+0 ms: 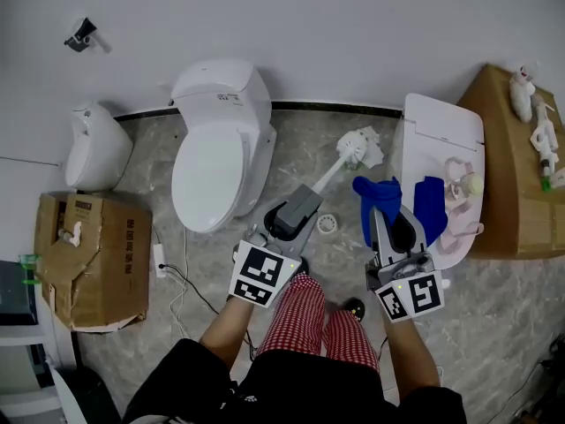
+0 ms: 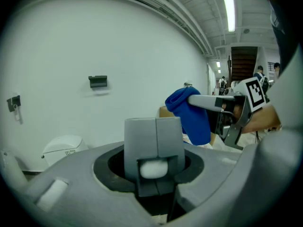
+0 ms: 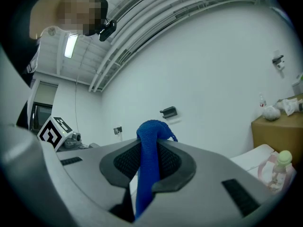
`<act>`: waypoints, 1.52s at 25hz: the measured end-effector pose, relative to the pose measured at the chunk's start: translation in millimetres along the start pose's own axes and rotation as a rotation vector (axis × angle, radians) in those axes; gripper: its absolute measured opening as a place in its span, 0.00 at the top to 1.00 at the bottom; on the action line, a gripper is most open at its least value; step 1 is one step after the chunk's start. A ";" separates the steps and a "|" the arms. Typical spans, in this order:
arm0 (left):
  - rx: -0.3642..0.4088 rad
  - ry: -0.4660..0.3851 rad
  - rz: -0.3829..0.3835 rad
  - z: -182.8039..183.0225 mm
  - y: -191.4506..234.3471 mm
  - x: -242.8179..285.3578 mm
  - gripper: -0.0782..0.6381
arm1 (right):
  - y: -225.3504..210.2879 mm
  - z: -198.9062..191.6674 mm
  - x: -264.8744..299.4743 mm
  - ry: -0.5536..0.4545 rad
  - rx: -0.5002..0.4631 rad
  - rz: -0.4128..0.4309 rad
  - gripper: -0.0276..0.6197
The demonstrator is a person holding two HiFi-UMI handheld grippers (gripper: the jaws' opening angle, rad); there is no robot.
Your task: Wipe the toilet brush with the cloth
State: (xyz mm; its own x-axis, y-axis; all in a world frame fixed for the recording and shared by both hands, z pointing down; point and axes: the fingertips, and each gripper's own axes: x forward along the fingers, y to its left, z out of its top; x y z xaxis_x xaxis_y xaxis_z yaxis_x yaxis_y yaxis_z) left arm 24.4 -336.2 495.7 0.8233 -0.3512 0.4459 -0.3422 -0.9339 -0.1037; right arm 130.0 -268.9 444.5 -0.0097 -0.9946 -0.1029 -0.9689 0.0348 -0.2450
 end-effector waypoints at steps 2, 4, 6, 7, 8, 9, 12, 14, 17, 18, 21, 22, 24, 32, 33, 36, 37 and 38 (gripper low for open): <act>-0.001 -0.016 0.003 9.0 0.6 -4.3 0.65 | 0.8 9.7 1.3 -0.015 -0.001 0.004 0.86; 0.010 -0.028 0.006 18.3 0.0 -8.5 0.65 | 1.7 18.2 2.4 -0.024 0.003 0.005 0.86; 0.019 -0.044 0.008 28.2 -1.0 -13.3 0.65 | 3.8 26.5 3.4 -0.032 -0.001 0.007 0.86; 0.021 -0.053 0.008 33.1 -1.4 -16.0 0.65 | 5.4 30.7 4.0 -0.037 -0.005 0.009 0.86; 0.023 -0.063 0.008 37.9 -1.8 -18.9 0.65 | 7.3 34.4 4.4 -0.043 -0.007 0.011 0.86; 0.024 -0.074 0.007 42.4 -2.3 -21.8 0.65 | 9.1 37.6 4.7 -0.048 -0.009 0.013 0.86; 0.029 -0.103 0.001 55.8 -4.1 -28.6 0.65 | 12.8 46.4 4.2 -0.064 -0.009 0.018 0.86; 0.034 -0.121 -0.001 65.1 -5.2 -31.8 0.65 | 14.1 53.4 3.4 -0.077 -0.003 0.020 0.86; 0.039 -0.154 0.006 79.5 -6.1 -36.4 0.65 | 15.5 65.7 3.1 -0.098 -0.013 0.028 0.86; 0.041 -0.164 0.008 84.4 -7.1 -37.8 0.65 | 15.1 69.9 2.7 -0.105 -0.017 0.030 0.86; 0.052 -0.195 0.003 99.5 -10.6 -42.5 0.65 | 12.3 83.1 0.7 -0.132 -0.020 0.028 0.86; 0.054 -0.205 0.001 104.5 -10.9 -44.6 0.65 | 11.5 87.4 0.5 -0.141 -0.021 0.027 0.86; 0.052 -0.225 0.000 113.0 -10.5 -50.0 0.65 | 11.7 93.9 0.5 -0.151 -0.022 0.026 0.86; 0.061 -0.255 0.005 134.9 -17.3 -64.7 0.65 | 23.6 117.4 -3.5 -0.179 -0.030 0.058 0.86; 0.066 -0.261 0.003 138.2 -18.9 -67.0 0.65 | 25.6 121.4 -3.9 -0.185 -0.030 0.062 0.86; 0.069 -0.286 -0.006 149.0 -24.6 -75.4 0.65 | 31.5 135.8 -7.8 -0.218 -0.036 0.074 0.86; 0.067 -0.296 -0.008 153.3 -26.6 -78.6 0.65 | 33.1 140.7 -9.4 -0.230 -0.038 0.078 0.86; 0.067 -0.306 -0.009 157.9 -28.6 -81.7 0.65 | 34.3 145.3 -10.7 -0.240 -0.039 0.082 0.86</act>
State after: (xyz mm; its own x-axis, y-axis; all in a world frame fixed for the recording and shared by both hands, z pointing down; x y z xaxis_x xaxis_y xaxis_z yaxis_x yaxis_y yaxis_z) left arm 38.4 -291.4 321.8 0.9278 -0.3374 0.1595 -0.3121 -0.9358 -0.1640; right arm 132.8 -242.8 297.2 -0.0337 -0.9369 -0.3479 -0.9761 0.1055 -0.1898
